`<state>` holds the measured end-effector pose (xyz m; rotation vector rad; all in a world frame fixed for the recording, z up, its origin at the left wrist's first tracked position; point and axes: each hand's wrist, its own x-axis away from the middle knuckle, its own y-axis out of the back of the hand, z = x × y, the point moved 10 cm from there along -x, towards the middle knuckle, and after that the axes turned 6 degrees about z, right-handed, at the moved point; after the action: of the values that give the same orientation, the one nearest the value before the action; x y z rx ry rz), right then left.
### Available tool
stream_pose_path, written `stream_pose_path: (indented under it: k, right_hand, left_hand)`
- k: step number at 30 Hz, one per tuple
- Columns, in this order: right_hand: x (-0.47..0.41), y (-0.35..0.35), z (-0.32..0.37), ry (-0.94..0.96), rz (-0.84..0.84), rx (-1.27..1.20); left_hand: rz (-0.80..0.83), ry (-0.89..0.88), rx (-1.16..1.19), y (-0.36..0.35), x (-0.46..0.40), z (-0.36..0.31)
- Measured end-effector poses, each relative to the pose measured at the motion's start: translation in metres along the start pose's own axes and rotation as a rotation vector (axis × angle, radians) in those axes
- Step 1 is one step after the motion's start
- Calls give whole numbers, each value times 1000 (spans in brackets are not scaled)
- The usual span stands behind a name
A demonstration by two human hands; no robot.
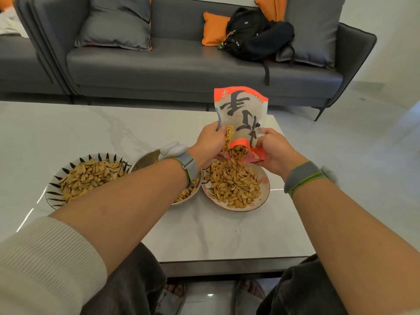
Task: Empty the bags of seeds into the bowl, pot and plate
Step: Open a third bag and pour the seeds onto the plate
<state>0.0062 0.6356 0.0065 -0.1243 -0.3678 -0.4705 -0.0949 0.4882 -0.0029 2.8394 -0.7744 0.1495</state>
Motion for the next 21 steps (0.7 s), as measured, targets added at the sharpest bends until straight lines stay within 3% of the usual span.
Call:
stream_pose_path:
  k: [21]
  right_hand:
    - [3,-4,-1,-8,12,54]
  left_hand:
    - [17,43,43,-2,-1,7]
